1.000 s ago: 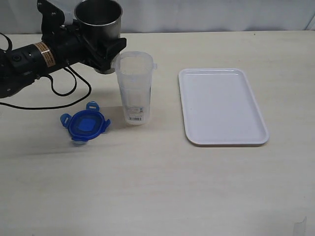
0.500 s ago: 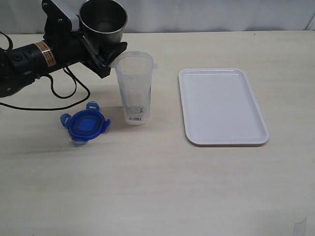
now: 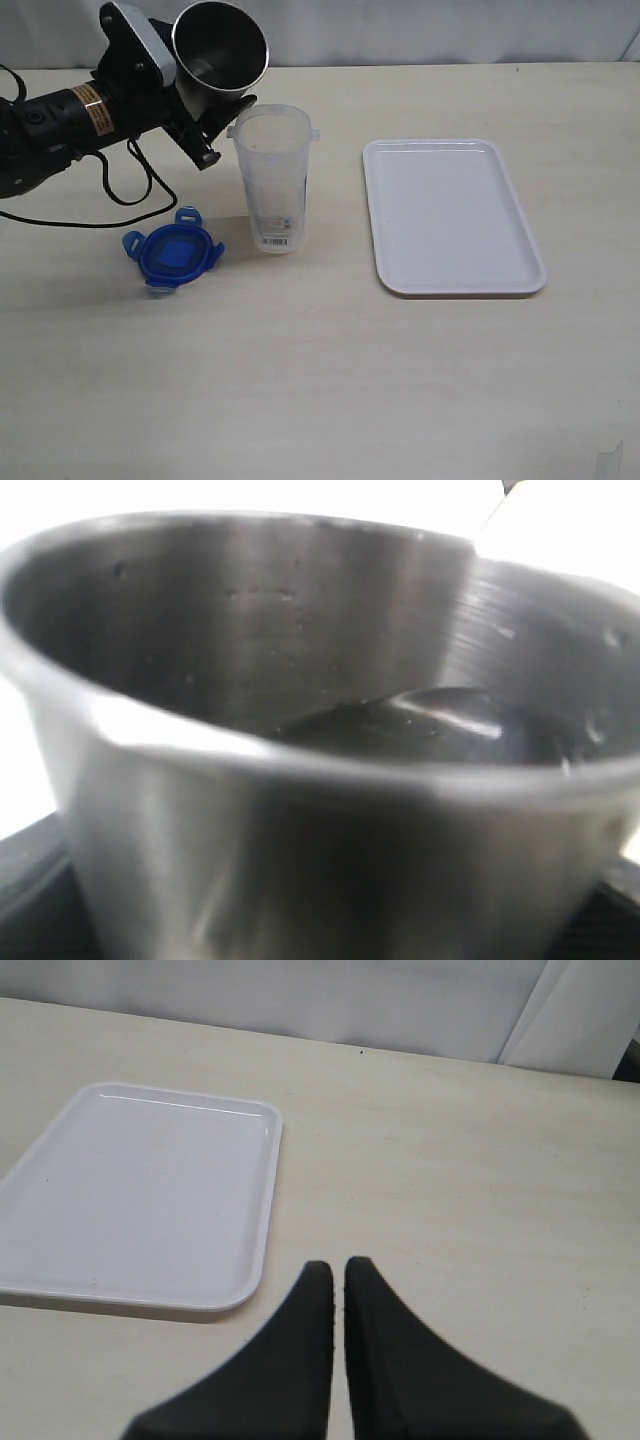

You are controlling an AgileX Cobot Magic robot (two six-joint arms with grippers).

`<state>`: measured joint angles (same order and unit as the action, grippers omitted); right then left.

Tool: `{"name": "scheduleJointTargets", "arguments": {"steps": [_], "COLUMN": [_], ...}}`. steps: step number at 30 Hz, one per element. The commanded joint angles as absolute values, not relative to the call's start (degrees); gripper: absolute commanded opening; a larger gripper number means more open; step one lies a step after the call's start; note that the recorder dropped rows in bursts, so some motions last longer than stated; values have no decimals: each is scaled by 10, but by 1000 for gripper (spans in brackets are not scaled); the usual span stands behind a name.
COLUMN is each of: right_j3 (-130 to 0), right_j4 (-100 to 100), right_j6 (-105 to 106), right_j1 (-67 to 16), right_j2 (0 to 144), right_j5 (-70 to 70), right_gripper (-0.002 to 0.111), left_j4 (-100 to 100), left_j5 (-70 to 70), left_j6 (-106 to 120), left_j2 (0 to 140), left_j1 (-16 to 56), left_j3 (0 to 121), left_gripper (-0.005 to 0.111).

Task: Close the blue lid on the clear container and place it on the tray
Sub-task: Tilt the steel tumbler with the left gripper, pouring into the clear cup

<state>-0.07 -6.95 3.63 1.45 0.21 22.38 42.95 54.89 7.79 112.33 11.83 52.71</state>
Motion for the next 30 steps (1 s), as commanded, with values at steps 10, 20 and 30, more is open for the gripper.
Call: {"name": "scheduleJointTargets", "arguments": {"steps": [10, 20, 30], "right_j3": [0, 0, 0], "right_j4": [-68, -68, -68], "right_j6": [37, 37, 37], "right_j1": [18, 18, 18], "right_j2": [0, 0, 0], "right_j5": [224, 224, 224], "right_gripper": [4, 4, 4], "left_j4": [413, 413, 413], "left_j5": [590, 609, 615], "left_j6": [214, 243, 320], "left_j2": [1114, 1114, 1114], "left_j1": [120, 120, 120], "left_j3": [535, 535, 535], "left_gripper": [0, 0, 0]}}
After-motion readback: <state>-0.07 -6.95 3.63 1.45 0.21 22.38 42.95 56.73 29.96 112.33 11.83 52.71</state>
